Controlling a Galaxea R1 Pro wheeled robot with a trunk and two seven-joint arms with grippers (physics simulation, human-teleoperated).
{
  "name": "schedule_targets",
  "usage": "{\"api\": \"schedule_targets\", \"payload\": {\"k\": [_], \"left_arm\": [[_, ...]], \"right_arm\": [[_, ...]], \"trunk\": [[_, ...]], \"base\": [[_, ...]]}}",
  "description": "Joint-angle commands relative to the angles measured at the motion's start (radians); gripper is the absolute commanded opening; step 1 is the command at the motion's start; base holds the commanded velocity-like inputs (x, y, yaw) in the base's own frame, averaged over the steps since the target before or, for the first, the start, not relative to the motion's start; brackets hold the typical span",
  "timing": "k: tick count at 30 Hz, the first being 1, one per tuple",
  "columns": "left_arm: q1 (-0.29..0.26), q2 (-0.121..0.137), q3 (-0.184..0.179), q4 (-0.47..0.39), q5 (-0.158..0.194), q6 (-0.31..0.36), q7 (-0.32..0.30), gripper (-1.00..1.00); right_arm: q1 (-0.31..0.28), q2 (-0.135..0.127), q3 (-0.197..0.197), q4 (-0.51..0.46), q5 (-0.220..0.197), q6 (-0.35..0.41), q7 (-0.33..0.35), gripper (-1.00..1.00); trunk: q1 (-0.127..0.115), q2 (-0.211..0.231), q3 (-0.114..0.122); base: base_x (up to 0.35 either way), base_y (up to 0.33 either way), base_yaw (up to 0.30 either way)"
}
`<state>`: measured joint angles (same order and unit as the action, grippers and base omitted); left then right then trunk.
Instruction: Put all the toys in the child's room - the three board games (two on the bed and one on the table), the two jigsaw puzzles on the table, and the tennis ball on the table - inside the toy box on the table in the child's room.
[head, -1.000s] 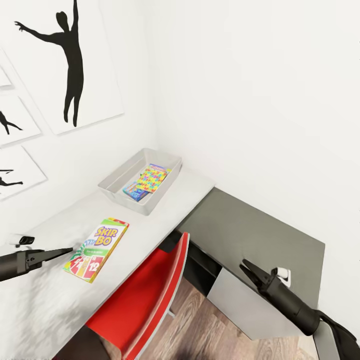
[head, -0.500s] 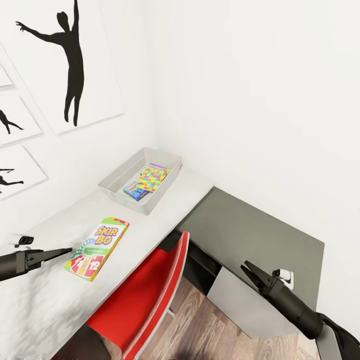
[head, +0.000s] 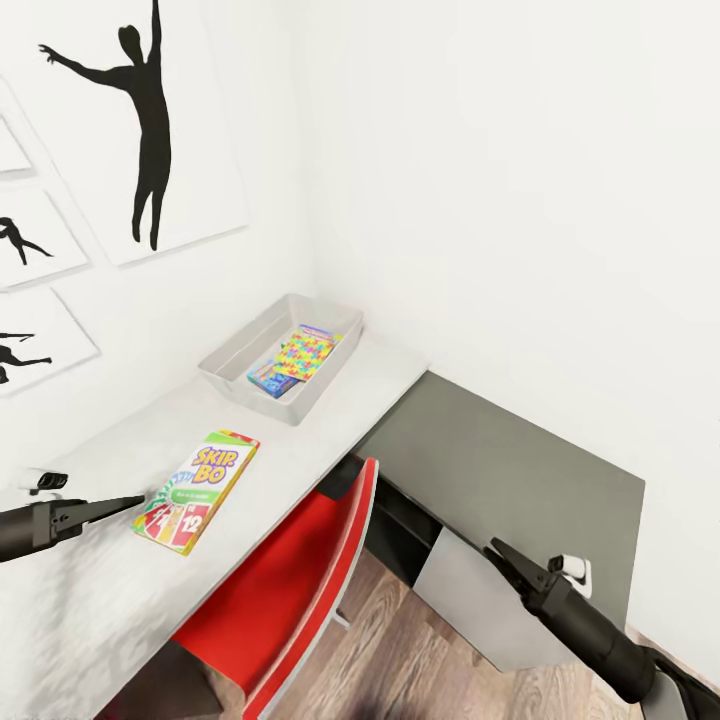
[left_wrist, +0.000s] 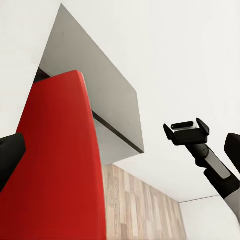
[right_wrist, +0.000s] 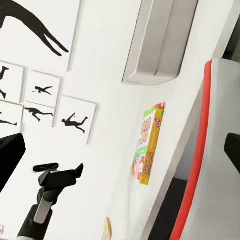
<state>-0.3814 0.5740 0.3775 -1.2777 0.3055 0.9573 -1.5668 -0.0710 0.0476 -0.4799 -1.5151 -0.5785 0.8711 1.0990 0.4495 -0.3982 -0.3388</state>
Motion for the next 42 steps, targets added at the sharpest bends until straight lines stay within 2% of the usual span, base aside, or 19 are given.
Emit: {"api": "schedule_targets", "payload": {"k": [1,21,29,42], "left_arm": [[-0.001,0.0,0.0,0.0,-0.001,0.011,-0.004,1.0],[-0.001,0.0,0.0,0.0,-0.001,0.009,-0.004,1.0],[-0.001,0.0,-0.001,0.0,-0.003,0.009,-0.004,1.0],[-0.001,0.0,-0.002,0.0,-0.001,0.009,-0.004,1.0]], "right_arm": [[0.001,0.0,-0.002,-0.001,-0.001,0.005,0.004,1.0],[0.008,-0.001,-0.005,-0.002,0.005,0.0,0.024,1.0],[0.013,-0.003,-0.006,-0.002,0.004,-0.034,0.032,1.0],[0.028,-0.033,-0.01,-0.001,0.005,-0.051,0.095,1.0]], "trunk": [[0.001,-0.002,-0.001],[0.001,-0.002,0.026],[0.001,-0.002,0.038],[0.001,-0.002,0.058]], "base": [[-0.026,0.0,0.019],[-0.083,0.052,0.096],[-0.006,0.004,0.13],[-0.001,0.001,0.131]]}}
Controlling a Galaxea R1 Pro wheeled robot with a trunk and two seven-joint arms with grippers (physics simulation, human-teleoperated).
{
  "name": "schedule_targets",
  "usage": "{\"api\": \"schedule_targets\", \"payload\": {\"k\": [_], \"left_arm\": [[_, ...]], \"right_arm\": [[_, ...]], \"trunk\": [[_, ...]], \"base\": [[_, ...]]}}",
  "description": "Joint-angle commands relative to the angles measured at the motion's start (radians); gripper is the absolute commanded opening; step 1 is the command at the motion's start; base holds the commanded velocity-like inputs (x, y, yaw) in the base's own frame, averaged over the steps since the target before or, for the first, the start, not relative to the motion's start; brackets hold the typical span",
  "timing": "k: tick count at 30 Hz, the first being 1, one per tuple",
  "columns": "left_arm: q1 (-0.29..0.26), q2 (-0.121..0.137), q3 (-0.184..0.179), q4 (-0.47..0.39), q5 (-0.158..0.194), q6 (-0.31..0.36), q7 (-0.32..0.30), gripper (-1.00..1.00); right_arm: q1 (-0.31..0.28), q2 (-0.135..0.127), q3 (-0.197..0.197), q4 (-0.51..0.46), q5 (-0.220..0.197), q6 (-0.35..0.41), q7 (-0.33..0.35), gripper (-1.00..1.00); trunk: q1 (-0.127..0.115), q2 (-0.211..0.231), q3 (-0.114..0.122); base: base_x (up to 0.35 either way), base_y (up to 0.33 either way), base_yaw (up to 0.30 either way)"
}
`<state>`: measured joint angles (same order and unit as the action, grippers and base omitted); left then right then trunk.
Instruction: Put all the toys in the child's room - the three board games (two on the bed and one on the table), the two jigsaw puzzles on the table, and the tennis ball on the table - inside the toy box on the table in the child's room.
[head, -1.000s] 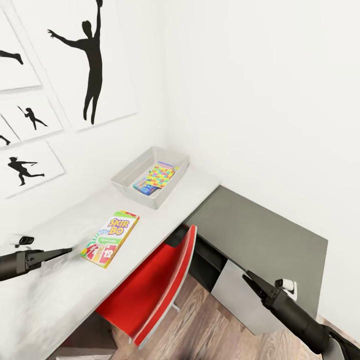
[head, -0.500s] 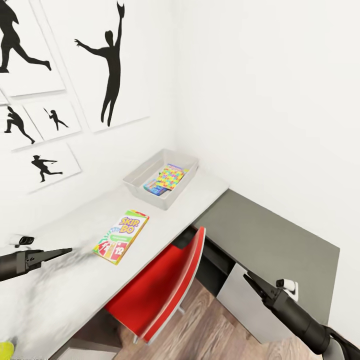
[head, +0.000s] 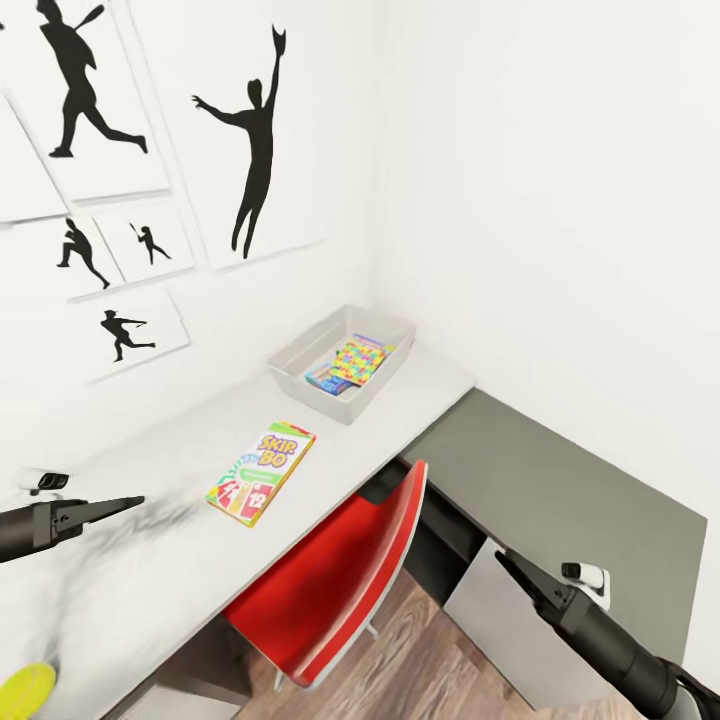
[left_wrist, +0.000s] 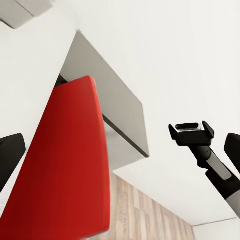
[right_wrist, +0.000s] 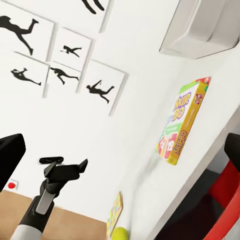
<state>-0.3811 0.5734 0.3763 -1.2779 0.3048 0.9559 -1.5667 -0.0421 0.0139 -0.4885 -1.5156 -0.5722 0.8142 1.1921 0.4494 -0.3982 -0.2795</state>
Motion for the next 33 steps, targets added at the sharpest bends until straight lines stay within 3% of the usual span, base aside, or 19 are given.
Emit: {"api": "schedule_targets", "payload": {"k": [1,19,33], "left_arm": [[-0.001,0.0,0.0,0.0,-0.001,0.011,-0.004,1.0],[-0.001,0.0,0.001,0.0,-0.002,0.011,-0.004,1.0],[-0.001,0.0,0.001,0.0,-0.001,0.01,-0.004,1.0]], "right_arm": [[0.0,0.0,-0.004,0.0,-0.002,0.006,0.004,1.0],[0.007,-0.005,-0.052,-0.001,-0.007,0.003,0.04,1.0],[0.008,-0.005,-0.06,-0.003,-0.006,-0.002,0.061,1.0]], "trunk": [[0.001,-0.002,0.0],[0.001,-0.002,0.027],[0.001,-0.002,0.05]], "base": [[0.0,0.0,0.13],[0.0,0.0,0.127],[0.0,0.0,0.029]]}}
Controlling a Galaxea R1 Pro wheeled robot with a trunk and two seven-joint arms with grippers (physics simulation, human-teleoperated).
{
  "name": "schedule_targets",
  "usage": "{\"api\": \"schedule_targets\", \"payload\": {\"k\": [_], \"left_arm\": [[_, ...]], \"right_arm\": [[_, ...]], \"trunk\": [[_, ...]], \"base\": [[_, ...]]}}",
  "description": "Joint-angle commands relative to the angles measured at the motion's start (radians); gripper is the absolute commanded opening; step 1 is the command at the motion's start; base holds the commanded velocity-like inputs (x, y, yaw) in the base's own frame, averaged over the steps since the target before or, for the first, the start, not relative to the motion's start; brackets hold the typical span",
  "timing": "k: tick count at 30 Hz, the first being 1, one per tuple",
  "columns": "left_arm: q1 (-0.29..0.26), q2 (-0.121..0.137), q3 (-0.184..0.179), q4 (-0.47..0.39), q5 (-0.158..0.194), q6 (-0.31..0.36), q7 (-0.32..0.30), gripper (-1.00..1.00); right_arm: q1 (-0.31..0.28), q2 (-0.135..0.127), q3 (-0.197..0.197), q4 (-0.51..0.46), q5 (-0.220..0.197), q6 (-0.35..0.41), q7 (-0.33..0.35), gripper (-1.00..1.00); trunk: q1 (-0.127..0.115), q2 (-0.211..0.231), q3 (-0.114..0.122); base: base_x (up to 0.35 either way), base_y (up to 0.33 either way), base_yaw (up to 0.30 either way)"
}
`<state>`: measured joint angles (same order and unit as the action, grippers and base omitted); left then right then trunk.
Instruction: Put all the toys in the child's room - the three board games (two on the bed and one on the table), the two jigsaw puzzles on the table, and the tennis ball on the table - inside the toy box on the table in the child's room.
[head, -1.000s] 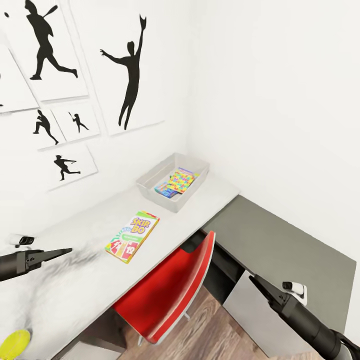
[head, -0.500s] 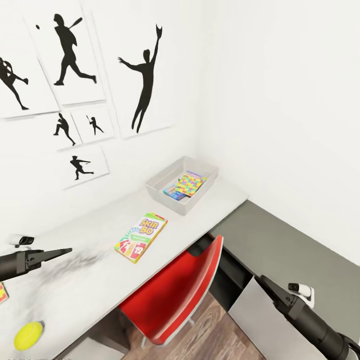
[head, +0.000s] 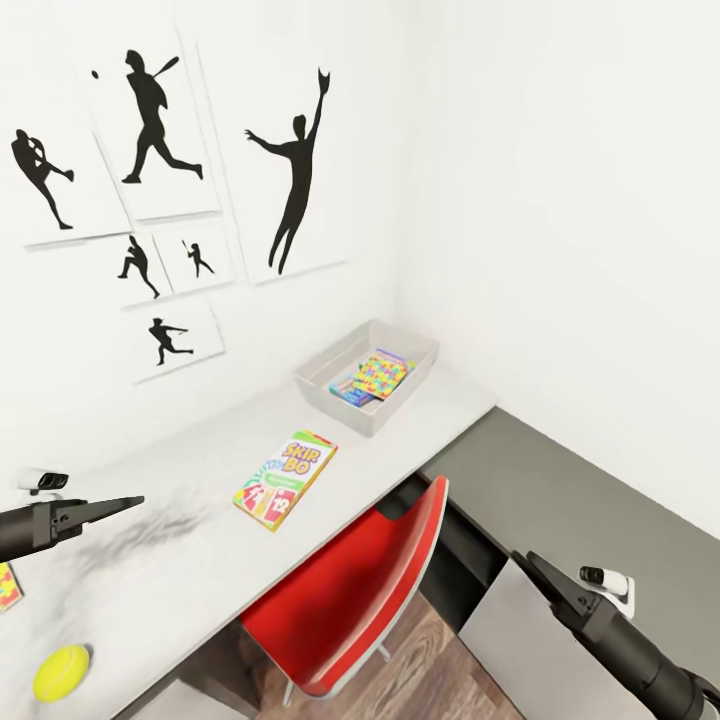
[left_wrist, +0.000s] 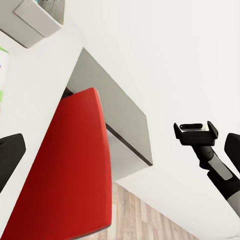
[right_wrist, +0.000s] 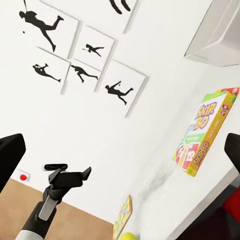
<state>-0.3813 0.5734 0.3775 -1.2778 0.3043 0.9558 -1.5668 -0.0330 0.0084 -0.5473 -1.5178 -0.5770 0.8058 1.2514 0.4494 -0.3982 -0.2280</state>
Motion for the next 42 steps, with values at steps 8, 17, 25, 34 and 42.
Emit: {"api": "schedule_targets", "payload": {"k": [8,17,25,34,42], "left_arm": [[-0.001,0.0,0.0,0.0,-0.001,0.011,-0.004,1.0],[-0.001,0.001,0.0,0.0,-0.001,0.011,-0.004,1.0],[-0.001,0.0,0.0,0.0,-0.001,0.011,-0.004,1.0],[-0.001,0.001,0.0,0.0,-0.001,0.011,-0.004,1.0],[-0.001,0.0,0.0,0.0,-0.001,0.011,-0.004,1.0]], "right_arm": [[0.003,0.001,-0.003,-0.001,-0.002,-0.001,0.01,1.0],[0.008,0.001,-0.003,-0.001,-0.001,-0.003,0.02,1.0],[0.008,0.001,-0.003,-0.001,-0.002,-0.003,0.021,1.0],[0.008,0.001,-0.003,-0.001,-0.001,-0.005,0.022,1.0],[0.008,0.001,-0.003,-0.001,-0.001,-0.005,0.022,1.0]], "trunk": [[0.001,-0.002,0.011],[0.001,-0.002,0.026],[0.001,-0.002,0.039],[0.001,-0.002,0.054],[0.001,-0.002,0.067]], "base": [[0.0,0.0,0.001],[0.0,0.0,0.0],[0.0,0.0,0.0],[0.0,0.0,0.0],[-0.006,0.0,0.02]]}}
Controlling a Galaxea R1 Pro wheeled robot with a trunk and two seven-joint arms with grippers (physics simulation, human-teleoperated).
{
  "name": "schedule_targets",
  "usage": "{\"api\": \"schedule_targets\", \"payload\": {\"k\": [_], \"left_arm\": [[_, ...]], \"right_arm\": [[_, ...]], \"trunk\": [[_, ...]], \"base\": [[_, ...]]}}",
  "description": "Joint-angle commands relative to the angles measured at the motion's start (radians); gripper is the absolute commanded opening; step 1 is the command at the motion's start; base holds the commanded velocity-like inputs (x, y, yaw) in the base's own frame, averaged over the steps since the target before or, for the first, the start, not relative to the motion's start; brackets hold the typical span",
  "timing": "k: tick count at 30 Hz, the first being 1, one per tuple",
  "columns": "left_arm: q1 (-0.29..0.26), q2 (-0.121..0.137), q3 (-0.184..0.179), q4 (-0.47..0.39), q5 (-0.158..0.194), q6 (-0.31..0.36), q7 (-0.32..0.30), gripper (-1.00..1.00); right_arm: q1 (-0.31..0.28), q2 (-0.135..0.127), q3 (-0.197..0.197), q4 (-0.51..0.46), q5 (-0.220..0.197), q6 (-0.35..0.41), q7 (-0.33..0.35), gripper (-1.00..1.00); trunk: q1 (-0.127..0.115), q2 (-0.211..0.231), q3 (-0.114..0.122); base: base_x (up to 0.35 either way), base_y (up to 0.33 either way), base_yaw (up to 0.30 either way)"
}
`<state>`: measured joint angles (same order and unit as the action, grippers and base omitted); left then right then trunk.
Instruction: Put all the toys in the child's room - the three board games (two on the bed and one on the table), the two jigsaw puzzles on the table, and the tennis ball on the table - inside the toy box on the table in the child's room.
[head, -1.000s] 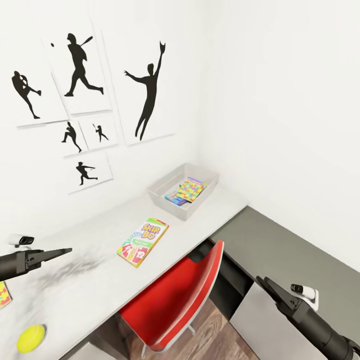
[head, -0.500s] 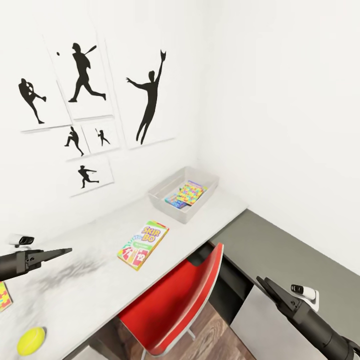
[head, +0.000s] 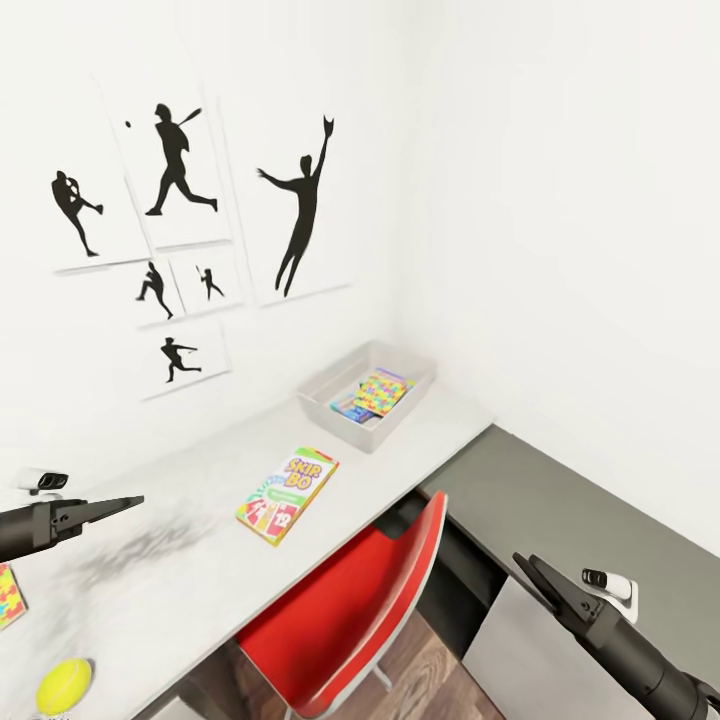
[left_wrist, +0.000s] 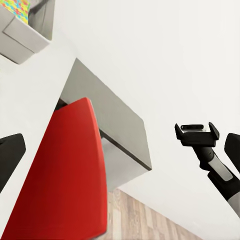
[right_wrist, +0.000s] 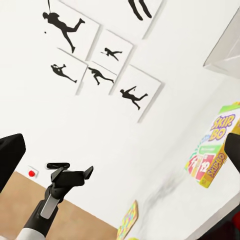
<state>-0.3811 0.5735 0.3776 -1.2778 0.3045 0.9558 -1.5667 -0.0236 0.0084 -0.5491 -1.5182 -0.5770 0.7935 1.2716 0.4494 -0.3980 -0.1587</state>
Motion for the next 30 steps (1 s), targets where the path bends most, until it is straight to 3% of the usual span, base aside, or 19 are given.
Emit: {"api": "schedule_targets", "payload": {"k": [1,30], "left_arm": [[-0.001,0.001,0.0,0.0,-0.001,0.011,-0.004,1.0],[-0.001,0.001,0.0,0.0,-0.001,0.011,-0.004,1.0]], "right_arm": [[-0.001,0.001,-0.002,0.0,-0.001,0.007,0.002,1.0],[-0.002,0.001,0.0,0.0,0.006,0.005,-0.002,1.0]], "trunk": [[0.001,-0.002,0.0],[0.001,-0.002,0.046]], "base": [[-0.043,0.005,0.05],[-0.203,0.159,0.113]]}}
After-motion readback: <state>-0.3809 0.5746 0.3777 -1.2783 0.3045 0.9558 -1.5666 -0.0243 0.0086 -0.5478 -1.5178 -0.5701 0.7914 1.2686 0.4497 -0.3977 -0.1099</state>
